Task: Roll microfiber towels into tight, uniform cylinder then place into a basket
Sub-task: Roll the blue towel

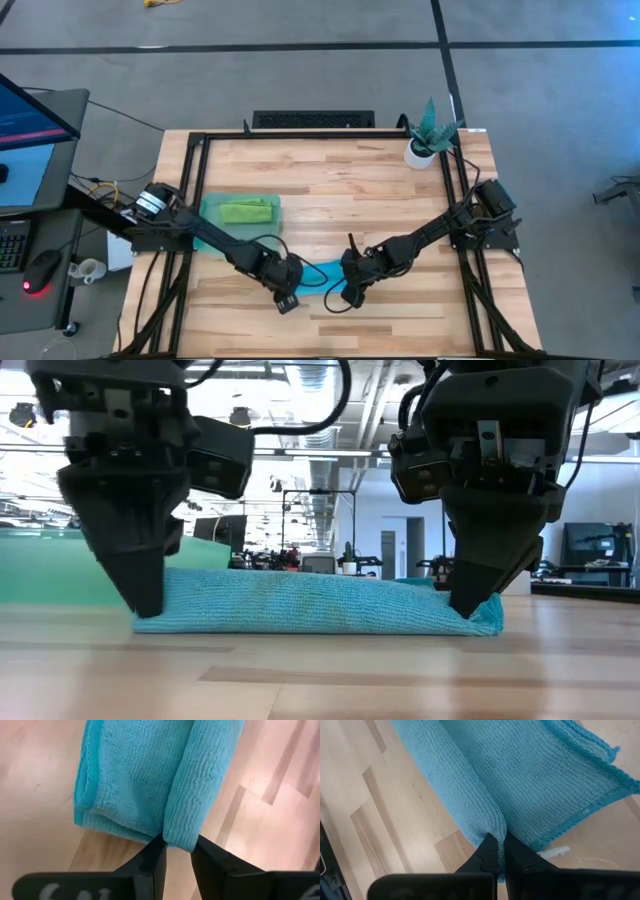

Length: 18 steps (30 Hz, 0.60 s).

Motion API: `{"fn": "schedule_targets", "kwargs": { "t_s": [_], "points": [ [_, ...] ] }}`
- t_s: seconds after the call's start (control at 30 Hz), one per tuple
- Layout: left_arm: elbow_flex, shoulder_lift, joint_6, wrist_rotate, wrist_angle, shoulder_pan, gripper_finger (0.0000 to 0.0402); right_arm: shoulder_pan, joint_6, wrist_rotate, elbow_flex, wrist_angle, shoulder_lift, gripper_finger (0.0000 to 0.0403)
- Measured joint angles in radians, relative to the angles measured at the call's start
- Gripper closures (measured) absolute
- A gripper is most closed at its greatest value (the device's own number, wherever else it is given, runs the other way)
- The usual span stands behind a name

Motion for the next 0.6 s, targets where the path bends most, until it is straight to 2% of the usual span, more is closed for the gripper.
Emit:
{"fn": "schedule_targets", "kwargs": {
  "t_s": [0.37,0.6],
  "points": [
    [0.016,0.001,0.046,-0.106,-0.024,-0.04,0.0331,0.0,0.008,-0.002,0.0,0.0,0.0,0.0376],
    [0.101,0.003,0.042,-0.261,-0.239,-0.081,0.0331,0.0,0.008,-0.004,0.0,0.0,0.0,0.0382]
  ]
}}
